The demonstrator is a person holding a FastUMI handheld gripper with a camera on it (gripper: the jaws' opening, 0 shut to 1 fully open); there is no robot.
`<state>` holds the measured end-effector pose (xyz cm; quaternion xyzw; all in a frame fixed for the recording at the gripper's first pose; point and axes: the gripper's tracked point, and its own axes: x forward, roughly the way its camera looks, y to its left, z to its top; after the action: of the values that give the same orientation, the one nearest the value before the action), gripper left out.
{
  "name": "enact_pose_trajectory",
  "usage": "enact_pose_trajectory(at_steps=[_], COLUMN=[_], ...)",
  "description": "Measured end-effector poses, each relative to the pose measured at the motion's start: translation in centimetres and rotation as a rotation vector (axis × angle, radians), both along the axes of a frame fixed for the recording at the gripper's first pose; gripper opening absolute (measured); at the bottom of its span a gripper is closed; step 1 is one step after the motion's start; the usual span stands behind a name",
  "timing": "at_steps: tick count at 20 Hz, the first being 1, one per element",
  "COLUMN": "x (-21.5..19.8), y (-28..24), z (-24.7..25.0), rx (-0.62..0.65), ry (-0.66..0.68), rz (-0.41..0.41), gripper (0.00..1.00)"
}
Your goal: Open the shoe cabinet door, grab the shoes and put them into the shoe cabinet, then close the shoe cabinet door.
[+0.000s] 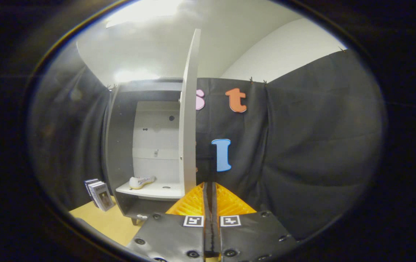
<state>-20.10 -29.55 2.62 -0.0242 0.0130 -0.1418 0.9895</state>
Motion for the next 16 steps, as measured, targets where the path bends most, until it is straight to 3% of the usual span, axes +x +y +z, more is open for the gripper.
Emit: enact_pose_trajectory(at_steps=[8,16], x=[-1.8,-0.8], y=[2.2,8.2], z=[1.1,-0.9], rx=[0.022,0.042], ry=[-0.007,0.018], rz=[-0.007,0.071], gripper=[0.02,0.03])
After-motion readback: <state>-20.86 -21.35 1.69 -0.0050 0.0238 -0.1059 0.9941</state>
